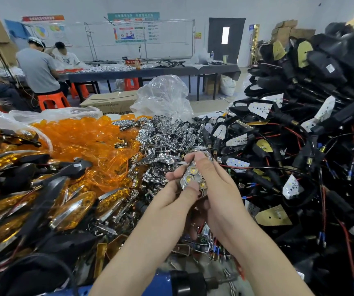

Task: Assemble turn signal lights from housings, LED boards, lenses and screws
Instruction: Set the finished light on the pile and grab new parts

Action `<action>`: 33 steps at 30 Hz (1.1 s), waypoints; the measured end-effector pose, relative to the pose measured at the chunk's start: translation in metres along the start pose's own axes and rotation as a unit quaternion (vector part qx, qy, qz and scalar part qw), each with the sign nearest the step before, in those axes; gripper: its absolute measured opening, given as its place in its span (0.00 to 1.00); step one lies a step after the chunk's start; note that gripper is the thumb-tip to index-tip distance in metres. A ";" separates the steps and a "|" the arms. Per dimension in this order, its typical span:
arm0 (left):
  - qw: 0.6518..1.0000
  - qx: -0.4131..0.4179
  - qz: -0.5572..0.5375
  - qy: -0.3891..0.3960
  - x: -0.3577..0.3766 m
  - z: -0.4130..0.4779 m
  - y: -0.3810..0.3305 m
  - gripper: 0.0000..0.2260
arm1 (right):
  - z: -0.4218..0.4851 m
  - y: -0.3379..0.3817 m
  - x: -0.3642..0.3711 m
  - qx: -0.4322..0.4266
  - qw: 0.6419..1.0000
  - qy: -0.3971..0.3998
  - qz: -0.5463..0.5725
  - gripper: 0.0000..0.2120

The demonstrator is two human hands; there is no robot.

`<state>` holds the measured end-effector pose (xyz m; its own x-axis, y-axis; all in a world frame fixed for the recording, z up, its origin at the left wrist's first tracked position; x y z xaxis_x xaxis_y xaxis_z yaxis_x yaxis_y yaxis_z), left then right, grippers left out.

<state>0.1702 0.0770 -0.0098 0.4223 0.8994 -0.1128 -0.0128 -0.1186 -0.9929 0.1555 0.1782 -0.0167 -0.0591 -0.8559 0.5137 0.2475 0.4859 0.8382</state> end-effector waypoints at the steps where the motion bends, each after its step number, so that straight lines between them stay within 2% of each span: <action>1: 1.000 0.006 0.002 0.005 0.001 0.000 0.000 0.13 | 0.000 0.000 -0.001 0.008 1.000 0.001 0.005 0.10; 5: 0.998 0.028 0.056 0.000 0.008 0.000 0.001 0.18 | -0.004 0.003 -0.005 0.029 0.999 0.014 -0.029 0.13; 11: 0.999 -0.006 0.033 -0.023 0.009 0.002 0.007 0.22 | -0.002 -0.001 -0.004 -0.010 0.998 -0.006 -0.058 0.12; 13: 0.999 -0.002 0.025 -0.034 0.009 0.002 0.005 0.20 | -0.001 -0.004 -0.002 -0.009 0.999 0.000 -0.043 0.10; 17: 0.994 0.055 0.056 -0.072 0.010 0.002 -0.003 0.16 | -0.001 -0.005 -0.002 -0.002 1.000 -0.015 -0.017 0.11; 20: 0.993 0.079 0.073 -0.040 0.015 0.000 -0.003 0.09 | -0.001 0.008 -0.003 -0.042 0.998 -0.029 0.023 0.12; 23: 0.985 0.106 0.138 -0.010 0.015 0.001 0.002 0.05 | 0.001 0.026 -0.017 -0.070 0.988 -0.078 0.111 0.12; 27: 0.965 0.146 0.217 0.018 0.019 -0.002 0.003 0.07 | 0.000 0.041 -0.027 -0.078 0.978 -0.107 0.158 0.10; 33: 0.932 0.197 0.305 -0.010 0.018 -0.002 0.005 0.10 | -0.001 0.040 -0.027 -0.074 0.975 -0.110 0.177 0.09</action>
<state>0.1793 0.0920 -0.0172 0.2108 0.7240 -0.6568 -0.5778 -0.4496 -0.6812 0.1677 0.2205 0.0030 -0.1477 -0.5729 0.8062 0.4265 0.6985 0.5746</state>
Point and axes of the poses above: each hand's wrist, its own z-axis towards the middle knuckle, its own x-axis out of the palm, y = z × x, the point moved 6 cm from there along z, towards the middle knuckle, and after that the axes turned 6 degrees about z, right-handed, at the moved point
